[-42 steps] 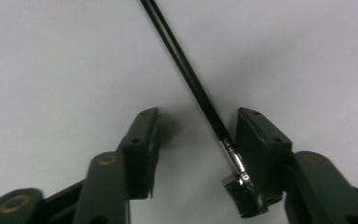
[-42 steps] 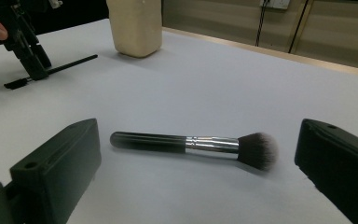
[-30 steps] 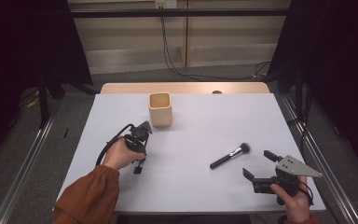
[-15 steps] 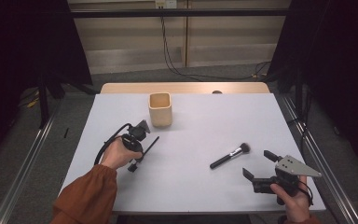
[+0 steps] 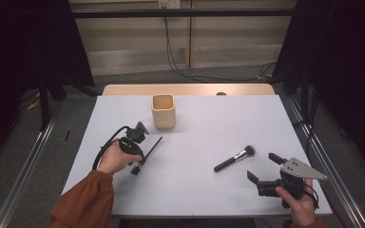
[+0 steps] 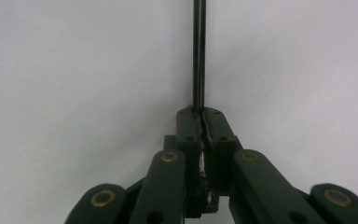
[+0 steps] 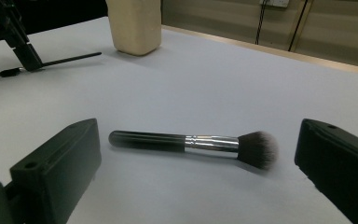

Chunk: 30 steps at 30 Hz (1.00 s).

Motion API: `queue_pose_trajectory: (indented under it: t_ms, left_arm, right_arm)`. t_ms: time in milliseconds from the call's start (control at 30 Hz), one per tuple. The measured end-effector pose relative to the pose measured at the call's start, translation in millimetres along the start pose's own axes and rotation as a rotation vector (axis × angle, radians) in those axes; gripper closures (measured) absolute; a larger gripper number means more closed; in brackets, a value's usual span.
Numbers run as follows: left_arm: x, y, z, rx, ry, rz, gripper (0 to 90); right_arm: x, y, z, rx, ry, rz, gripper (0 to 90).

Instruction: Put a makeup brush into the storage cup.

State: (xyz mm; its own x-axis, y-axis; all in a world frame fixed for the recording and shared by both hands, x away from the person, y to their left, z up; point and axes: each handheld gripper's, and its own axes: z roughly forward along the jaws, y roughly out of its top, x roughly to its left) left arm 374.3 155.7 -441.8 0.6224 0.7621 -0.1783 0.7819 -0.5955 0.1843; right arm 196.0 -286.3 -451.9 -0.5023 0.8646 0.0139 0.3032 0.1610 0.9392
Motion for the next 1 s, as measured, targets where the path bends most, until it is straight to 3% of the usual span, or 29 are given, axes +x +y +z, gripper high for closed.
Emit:
queue_pose_trajectory:
  t_ms: [233,333,567,633,767,1000]
  left_arm:
    - [6.5,-7.2,-10.6,-0.107,-0.010,-0.039,86.4]
    - [6.5,-10.3,-13.3,-0.123,-0.020,-0.037,86.3]
    - [5.2,-22.2,-18.0,-0.217,-0.045,-0.019,86.3]
    - [5.1,-24.3,-18.3,-0.217,-0.055,-0.014,86.2]
    - [6.3,-32.4,-18.3,-0.286,-0.082,-0.011,86.3]
    - [9.2,-42.7,-23.1,-0.402,-0.091,-0.002,86.2]
  right_arm:
    - [0.2,0.1,0.2,-0.001,0.003,0.001,0.2]
    - [0.2,0.1,0.0,-0.002,0.002,0.001,0.2]
    - [-0.4,0.0,0.2,-0.002,-0.003,0.003,0.1]
    - [-0.5,0.0,0.1,-0.003,-0.003,0.000,0.2]
    - [-0.2,0.1,0.2,-0.003,-0.004,0.002,0.2]
    - [0.0,0.1,0.5,-0.001,-0.003,0.003,0.2]
